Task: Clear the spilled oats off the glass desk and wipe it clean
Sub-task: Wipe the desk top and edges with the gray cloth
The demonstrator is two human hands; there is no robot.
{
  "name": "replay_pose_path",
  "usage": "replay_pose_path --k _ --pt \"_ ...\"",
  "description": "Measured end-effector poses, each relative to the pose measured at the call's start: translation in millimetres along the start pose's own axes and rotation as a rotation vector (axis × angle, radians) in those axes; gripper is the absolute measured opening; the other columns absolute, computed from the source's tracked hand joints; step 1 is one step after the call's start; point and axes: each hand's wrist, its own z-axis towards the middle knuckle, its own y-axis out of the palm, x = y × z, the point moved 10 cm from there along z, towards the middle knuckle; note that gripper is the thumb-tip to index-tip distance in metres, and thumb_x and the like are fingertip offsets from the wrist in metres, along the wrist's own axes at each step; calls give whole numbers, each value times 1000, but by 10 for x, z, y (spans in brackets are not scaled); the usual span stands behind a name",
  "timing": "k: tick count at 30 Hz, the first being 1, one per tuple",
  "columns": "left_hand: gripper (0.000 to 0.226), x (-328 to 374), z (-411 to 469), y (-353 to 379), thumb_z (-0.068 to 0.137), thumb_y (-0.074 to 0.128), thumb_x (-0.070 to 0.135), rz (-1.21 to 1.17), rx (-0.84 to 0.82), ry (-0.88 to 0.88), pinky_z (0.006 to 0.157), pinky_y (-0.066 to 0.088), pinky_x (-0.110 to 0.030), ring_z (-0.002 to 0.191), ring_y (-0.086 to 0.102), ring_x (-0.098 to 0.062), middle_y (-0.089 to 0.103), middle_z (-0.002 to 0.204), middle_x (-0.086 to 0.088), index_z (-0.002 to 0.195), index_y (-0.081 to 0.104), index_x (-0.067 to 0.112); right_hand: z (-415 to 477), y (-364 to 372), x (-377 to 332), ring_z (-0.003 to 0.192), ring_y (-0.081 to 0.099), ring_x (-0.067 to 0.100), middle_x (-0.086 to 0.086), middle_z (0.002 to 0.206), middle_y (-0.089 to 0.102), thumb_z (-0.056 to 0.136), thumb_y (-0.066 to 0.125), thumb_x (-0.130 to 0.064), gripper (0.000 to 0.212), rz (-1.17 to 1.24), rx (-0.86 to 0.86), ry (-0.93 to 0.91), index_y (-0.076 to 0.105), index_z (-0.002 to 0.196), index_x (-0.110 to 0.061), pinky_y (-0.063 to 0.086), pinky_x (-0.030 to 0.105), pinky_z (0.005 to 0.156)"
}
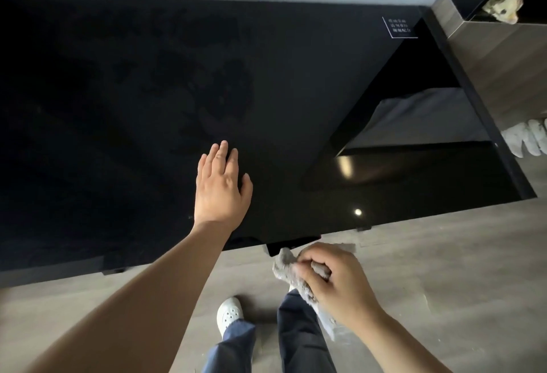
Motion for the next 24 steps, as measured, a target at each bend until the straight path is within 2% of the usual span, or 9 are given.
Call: replay_pose_path --k 2,5,9,13,17,20,24 --pt "51 -2 0 -6 98 44 30 0 -6 2 121 9 -38 147 17 -27 28 156 -13 142 41 5 41 -147 -19 66 61 12 -11 66 62 84 63 -26 13 98 118 62 65 72 -21 45 21 58" --pt "51 -20 10 -11 96 48 28 -39 -26 -9 121 12 -40 146 20 -28 30 154 -14 141 44 4 218 -275 -195 75 64 12 -14 75 64 86 62 -30 14 126 201 22 67 78 -20 49 23 65" --pt "51 -57 68 -77 93 56 25 -128 -97 -44 119 17 -36 145 23 -25 32 154 -10 140 47 6 438 -484 -275 82 64 7 -13 82 66 89 65 -21 7 116 304 5 69 86 -16 47 14 69" --pt "47 -171 192 -286 92 58 21 -180 -132 -60 110 34 -34 135 39 -24 45 145 -4 137 51 9 720 -706 -222 78 62 6 -9 77 66 90 65 -21 8 163 344 91 68 84 -18 43 9 65" --pt "42 -305 461 -467 90 60 17 -137 -77 -85 101 39 -34 121 50 -31 57 130 -9 130 57 5 1130 -905 -282 82 61 1 -10 81 66 91 63 -23 7 169 357 97 67 84 -22 43 8 68" --pt "45 -413 778 -526 89 61 20 -75 -35 -112 103 38 -40 122 47 -34 55 133 -11 131 55 3 1557 -967 -310 80 60 1 -9 81 66 92 62 -26 10 160 338 91 66 83 -23 42 7 67" --pt "56 -632 1252 -503 92 58 29 22 -9 -140 114 28 -43 137 34 -31 42 146 -12 140 45 3 2169 -1000 -324 75 60 4 -8 77 65 92 61 -27 13 160 327 54 65 80 -23 41 9 64"
